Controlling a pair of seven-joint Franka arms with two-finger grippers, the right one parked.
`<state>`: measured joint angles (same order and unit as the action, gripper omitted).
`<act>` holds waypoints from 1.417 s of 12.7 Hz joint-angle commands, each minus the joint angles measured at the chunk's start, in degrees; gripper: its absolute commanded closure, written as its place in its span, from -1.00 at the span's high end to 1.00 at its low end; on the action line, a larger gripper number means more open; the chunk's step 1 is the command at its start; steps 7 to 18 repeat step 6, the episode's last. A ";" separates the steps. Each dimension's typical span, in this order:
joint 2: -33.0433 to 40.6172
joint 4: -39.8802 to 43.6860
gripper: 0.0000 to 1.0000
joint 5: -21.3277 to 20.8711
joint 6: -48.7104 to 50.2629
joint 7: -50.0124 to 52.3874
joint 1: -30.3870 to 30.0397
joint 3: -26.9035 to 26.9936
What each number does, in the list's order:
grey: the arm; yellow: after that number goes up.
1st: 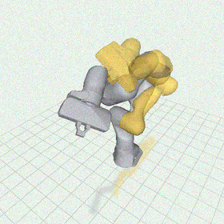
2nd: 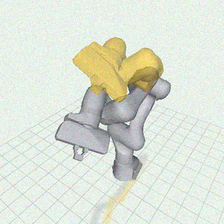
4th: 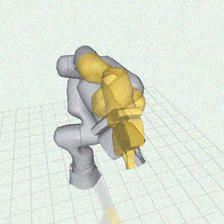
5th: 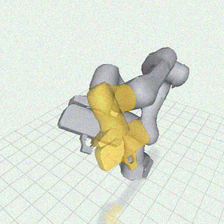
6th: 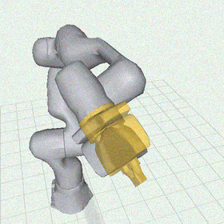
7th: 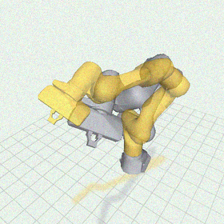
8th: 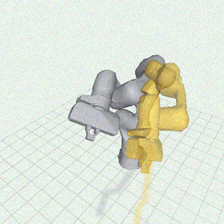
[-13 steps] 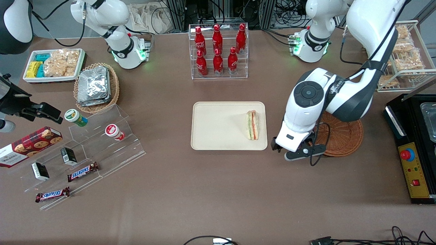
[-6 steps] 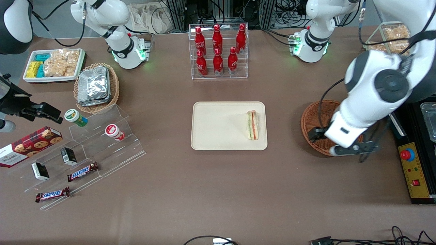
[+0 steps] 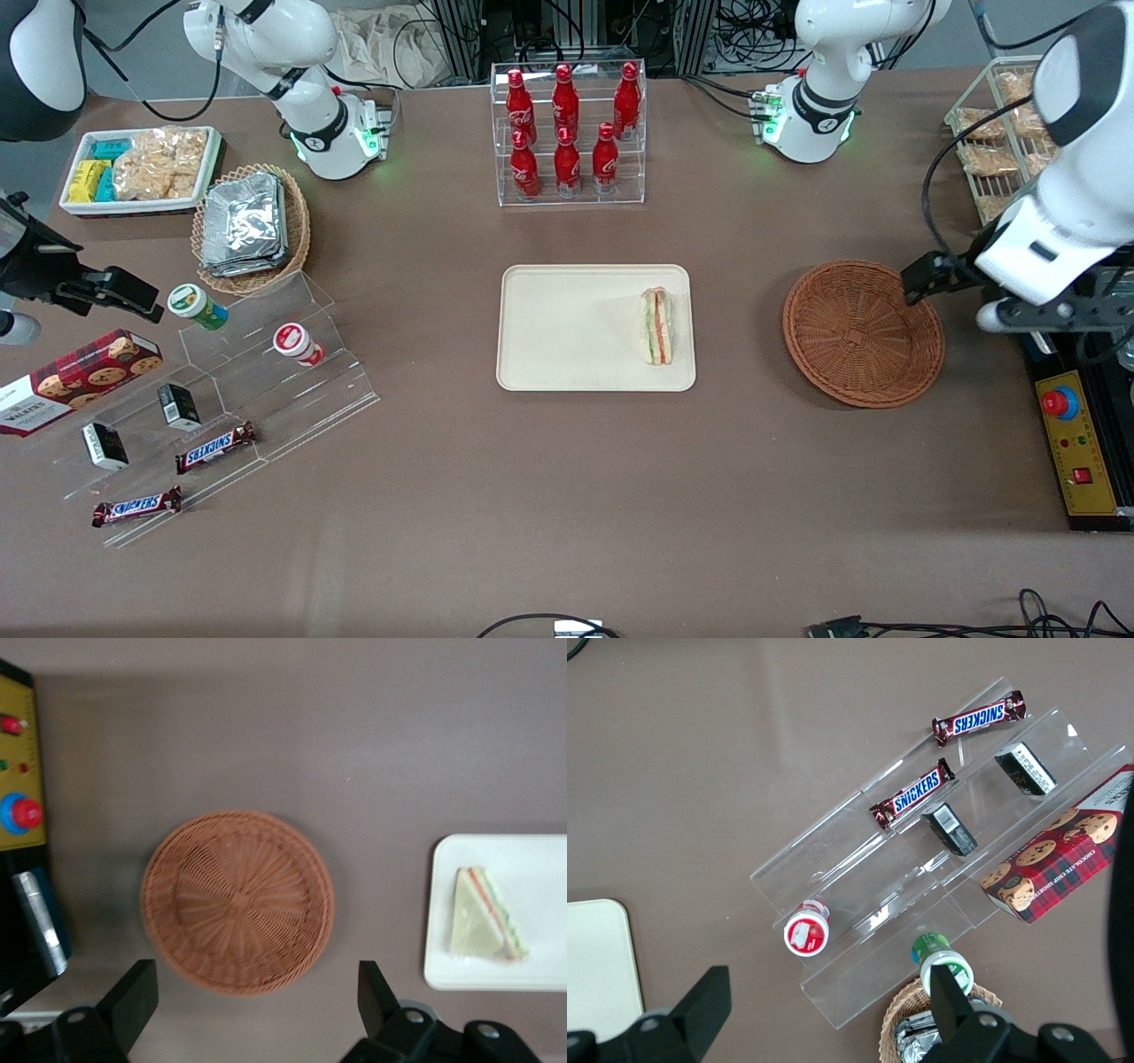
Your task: Place sandwich from basket to tray
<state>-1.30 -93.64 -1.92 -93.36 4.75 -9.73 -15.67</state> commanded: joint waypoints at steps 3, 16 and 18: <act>7.27 -3.13 1.00 1.75 4.06 -6.14 1.64 3.89; 7.98 -3.04 1.00 1.83 4.24 -6.15 1.73 3.89; 7.98 -3.04 1.00 1.83 4.24 -6.15 1.73 3.89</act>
